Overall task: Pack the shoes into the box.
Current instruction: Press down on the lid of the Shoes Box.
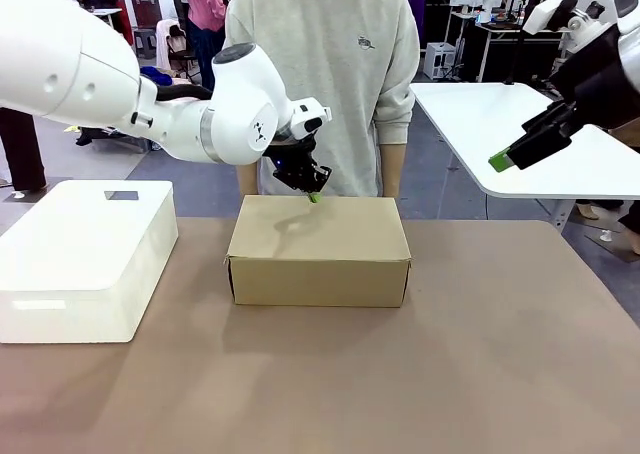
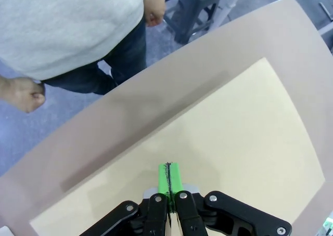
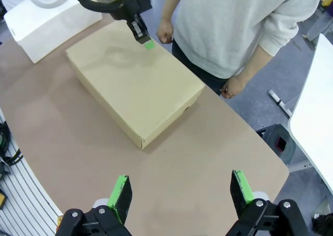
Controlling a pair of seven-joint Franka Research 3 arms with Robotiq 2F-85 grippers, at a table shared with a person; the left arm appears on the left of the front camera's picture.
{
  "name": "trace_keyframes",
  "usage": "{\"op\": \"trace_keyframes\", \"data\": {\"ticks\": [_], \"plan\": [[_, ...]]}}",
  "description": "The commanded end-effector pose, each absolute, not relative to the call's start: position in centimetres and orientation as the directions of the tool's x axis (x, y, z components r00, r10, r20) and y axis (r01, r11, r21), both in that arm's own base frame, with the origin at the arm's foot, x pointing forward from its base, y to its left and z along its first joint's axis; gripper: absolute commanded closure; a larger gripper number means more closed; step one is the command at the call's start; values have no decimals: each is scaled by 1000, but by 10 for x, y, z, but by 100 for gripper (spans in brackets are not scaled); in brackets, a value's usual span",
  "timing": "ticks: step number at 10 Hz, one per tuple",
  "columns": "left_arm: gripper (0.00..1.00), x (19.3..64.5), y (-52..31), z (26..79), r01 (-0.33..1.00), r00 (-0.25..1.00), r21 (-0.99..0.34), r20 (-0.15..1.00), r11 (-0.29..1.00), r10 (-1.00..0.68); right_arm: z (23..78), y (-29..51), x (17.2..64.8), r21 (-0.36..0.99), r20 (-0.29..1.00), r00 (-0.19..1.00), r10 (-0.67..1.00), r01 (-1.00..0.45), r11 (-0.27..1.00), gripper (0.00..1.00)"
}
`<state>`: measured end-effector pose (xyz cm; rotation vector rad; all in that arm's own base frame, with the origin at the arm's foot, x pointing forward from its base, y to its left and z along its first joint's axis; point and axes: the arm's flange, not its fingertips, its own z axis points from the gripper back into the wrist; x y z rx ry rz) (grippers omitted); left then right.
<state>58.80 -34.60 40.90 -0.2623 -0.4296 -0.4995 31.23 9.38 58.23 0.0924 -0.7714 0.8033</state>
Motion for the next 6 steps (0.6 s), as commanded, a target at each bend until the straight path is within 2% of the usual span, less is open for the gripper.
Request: {"op": "trace_keyframes", "data": {"ticks": [1,3,6], "plan": [[100,597,-352,400,480,804,-113,453,870,-385,582,91,314,-201,654,444,612,-678,707,0],[100,597,-351,393,478,814,-116,432,871,-389,582,91,314,-201,654,444,612,-678,707,0],[100,579,-345,433,461,787,-68,492,885,-372,582,91,314,-201,654,444,612,-678,707,0]]}}
